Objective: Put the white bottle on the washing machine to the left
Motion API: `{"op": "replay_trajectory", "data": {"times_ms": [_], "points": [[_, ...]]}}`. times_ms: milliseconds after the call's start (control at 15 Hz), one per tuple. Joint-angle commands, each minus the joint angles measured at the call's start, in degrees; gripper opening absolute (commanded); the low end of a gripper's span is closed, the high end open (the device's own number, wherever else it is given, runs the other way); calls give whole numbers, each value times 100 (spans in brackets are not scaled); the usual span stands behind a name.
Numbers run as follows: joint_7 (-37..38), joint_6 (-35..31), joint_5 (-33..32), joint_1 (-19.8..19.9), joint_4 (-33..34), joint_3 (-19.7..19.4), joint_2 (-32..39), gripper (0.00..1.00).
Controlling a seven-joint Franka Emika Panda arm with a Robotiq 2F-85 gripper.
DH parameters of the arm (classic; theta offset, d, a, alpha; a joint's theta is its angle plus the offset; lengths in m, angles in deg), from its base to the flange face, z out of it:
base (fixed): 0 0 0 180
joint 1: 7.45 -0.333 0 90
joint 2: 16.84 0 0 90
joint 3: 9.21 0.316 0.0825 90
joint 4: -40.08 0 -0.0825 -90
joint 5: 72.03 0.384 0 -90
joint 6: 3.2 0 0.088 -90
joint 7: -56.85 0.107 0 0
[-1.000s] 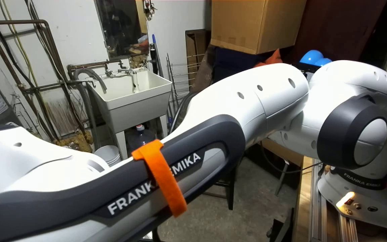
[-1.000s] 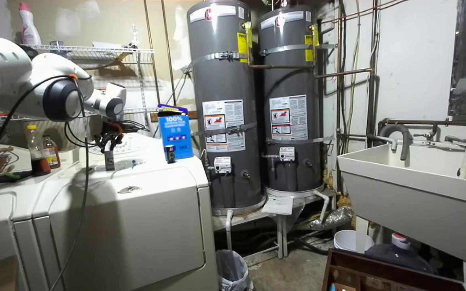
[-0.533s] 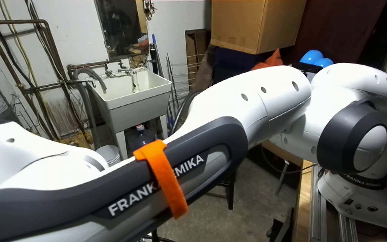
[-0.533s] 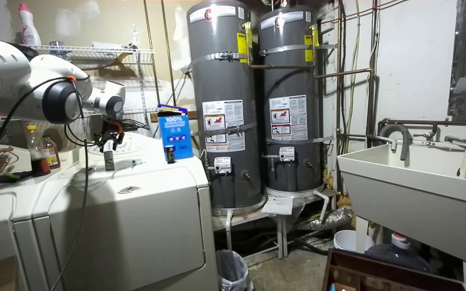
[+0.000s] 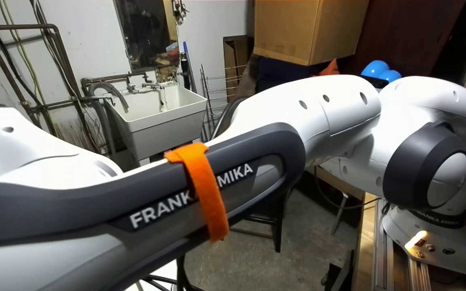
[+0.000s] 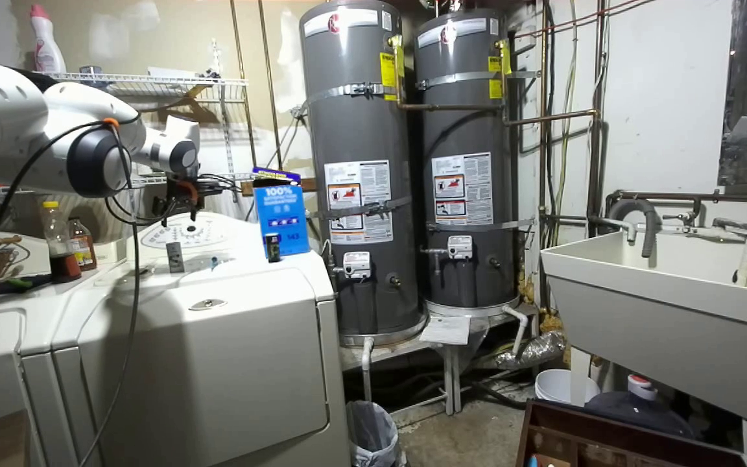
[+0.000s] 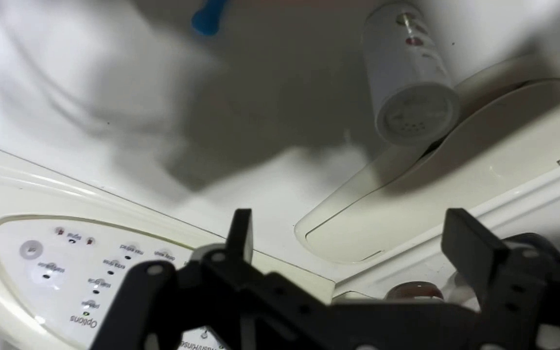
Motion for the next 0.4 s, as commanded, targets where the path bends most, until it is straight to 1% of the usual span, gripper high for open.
{"op": "replay_trajectory", "data": {"times_ms": [0,133,267,333], "points": [[801,-108,-321,-214,-100,-279,-228,100],[1505,-305,-505,-380,-66,-497,-278,100],[2095,-712,-758,-585,-7,-730,-261,100],[1520,-488,-550,-364,-119,-408,-280,100]]}}
